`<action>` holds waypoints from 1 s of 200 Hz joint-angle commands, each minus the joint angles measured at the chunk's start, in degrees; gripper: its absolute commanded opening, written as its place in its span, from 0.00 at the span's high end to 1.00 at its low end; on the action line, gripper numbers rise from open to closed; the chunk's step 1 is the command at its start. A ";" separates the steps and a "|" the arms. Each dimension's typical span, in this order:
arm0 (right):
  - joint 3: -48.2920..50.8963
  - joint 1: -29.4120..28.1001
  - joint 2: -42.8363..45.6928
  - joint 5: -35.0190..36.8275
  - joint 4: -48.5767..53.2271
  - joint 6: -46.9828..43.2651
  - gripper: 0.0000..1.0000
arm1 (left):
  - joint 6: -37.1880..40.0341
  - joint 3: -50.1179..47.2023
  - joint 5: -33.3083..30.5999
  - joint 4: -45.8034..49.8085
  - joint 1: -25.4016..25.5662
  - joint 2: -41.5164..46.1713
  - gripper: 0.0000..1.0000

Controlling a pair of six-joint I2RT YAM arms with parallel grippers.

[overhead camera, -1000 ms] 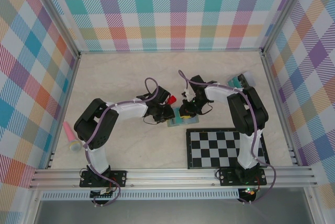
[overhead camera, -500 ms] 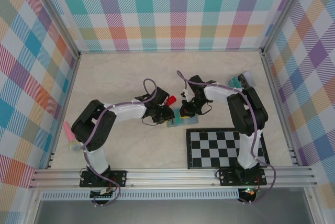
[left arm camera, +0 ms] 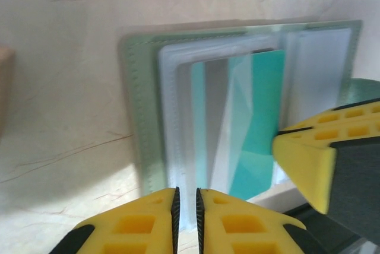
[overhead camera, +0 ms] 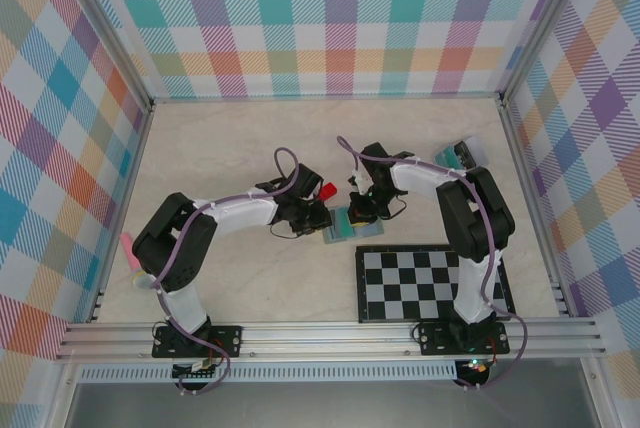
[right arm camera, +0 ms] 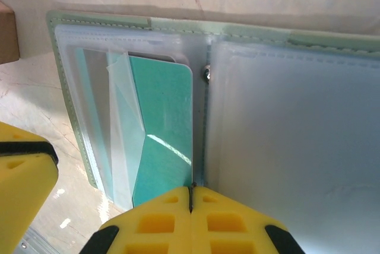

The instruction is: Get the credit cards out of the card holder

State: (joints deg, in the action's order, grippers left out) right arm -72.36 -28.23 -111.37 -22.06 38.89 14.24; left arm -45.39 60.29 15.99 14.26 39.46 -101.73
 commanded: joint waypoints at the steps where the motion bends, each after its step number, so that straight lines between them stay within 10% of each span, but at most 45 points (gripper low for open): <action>1: -1.56 -0.34 1.24 0.10 1.63 -1.05 1.00 | 0.51 1.14 2.70 -3.06 0.01 -0.80 0.84; 146: -1.03 -0.30 2.08 2.72 2.04 -1.85 1.00 | 1.35 1.93 -0.80 3.59 0.07 -5.56 0.89; 200: -2.17 -0.25 -1.67 -1.49 1.69 -1.50 0.75 | 1.35 2.48 -0.26 3.82 0.03 -6.20 0.89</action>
State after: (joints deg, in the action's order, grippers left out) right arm -72.64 -28.23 -110.76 -21.12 39.77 13.10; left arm -45.15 62.08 15.57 15.81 39.46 -106.15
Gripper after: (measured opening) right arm 0.243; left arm 0.110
